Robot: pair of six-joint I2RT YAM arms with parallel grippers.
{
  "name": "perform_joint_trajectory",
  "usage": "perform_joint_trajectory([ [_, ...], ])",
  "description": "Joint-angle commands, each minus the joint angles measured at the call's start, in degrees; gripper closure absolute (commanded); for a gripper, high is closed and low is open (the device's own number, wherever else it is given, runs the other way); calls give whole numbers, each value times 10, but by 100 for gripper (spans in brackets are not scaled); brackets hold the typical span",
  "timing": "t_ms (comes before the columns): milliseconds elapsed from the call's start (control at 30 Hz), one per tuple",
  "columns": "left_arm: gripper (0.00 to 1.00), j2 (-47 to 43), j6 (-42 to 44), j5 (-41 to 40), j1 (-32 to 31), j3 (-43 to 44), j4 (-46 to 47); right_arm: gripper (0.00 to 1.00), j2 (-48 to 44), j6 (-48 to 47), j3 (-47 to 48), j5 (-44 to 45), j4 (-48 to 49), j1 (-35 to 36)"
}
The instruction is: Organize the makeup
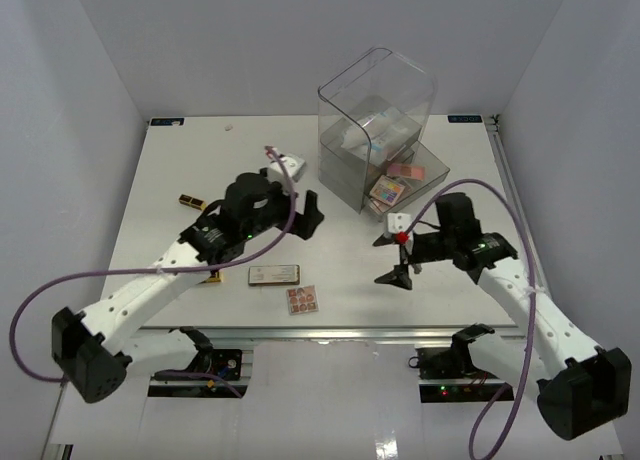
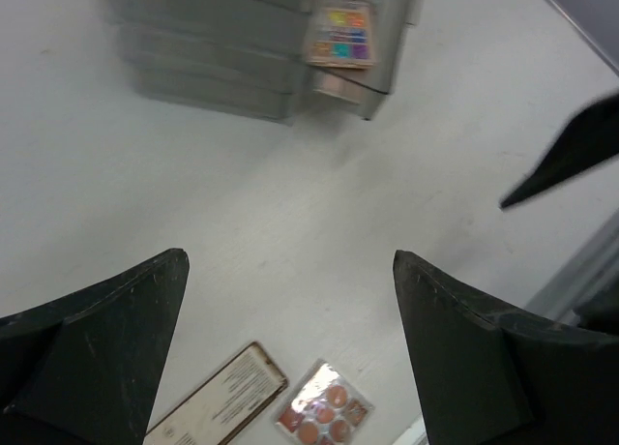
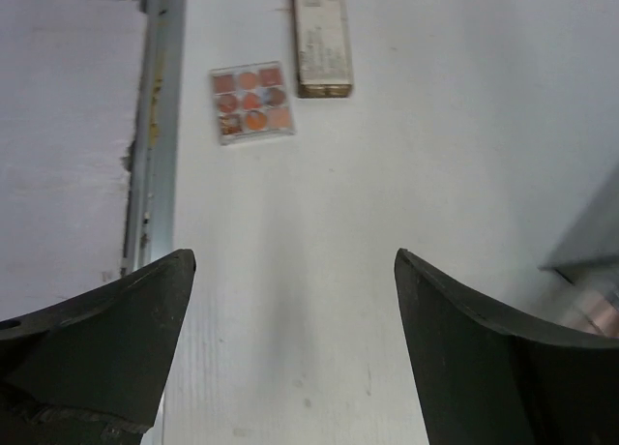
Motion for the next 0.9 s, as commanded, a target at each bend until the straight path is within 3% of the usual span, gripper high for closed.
perform_joint_trajectory([
  [0, 2, -110, -20, 26, 88, -86, -20, 10, 99, -8, 34, 127, 3, 143],
  [200, 2, -205, -12, -105, 116, -162, -18, 10, 274, 80, 94, 285, 99, 318],
  [267, 2, -238, -12, -154, 118, -184, 2, 10, 310, 114, 120, 350, 136, 351],
  [367, 2, -258, -13, -179, 127, -196, 3, 10, 354, 155, 132, 381, 204, 395],
  [500, 2, -274, -11, -179, 143, -203, 9, 10, 390, 166, 133, 367, 248, 427],
  [867, 2, -276, -14, -163, 169, -203, 8, 10, 439, 185, 147, 360, 248, 438],
])
